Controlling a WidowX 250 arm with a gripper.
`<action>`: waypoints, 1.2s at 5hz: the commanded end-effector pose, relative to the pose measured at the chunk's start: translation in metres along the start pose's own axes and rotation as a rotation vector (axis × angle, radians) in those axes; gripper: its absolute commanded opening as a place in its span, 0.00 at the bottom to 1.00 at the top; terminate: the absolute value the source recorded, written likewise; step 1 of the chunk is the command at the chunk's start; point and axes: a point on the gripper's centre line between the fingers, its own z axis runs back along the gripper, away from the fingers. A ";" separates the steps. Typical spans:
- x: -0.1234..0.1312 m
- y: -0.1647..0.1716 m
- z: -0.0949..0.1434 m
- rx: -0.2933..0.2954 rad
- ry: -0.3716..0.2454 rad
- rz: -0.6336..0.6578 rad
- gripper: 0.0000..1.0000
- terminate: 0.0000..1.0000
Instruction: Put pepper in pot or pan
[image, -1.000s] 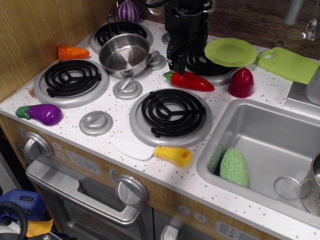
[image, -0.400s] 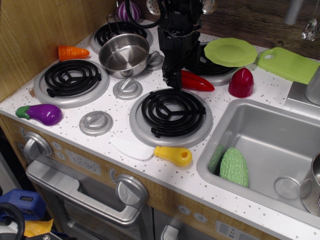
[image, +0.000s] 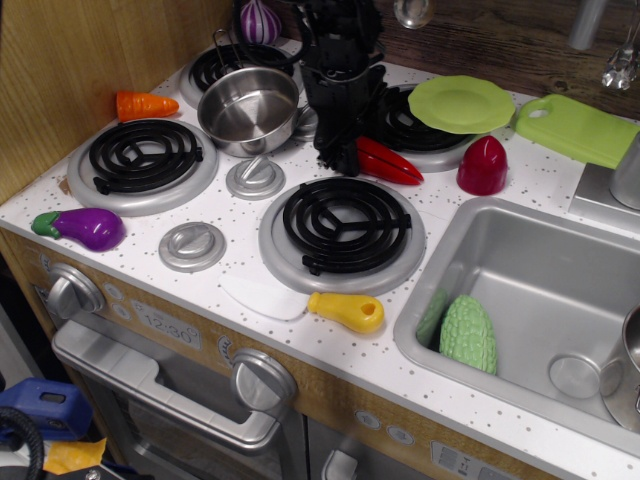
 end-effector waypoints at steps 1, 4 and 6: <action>0.005 -0.003 0.001 -0.015 0.009 -0.006 0.00 0.00; 0.027 -0.006 0.094 0.107 -0.278 -0.140 0.00 0.00; 0.080 -0.013 0.126 0.130 -0.405 -0.352 0.00 0.00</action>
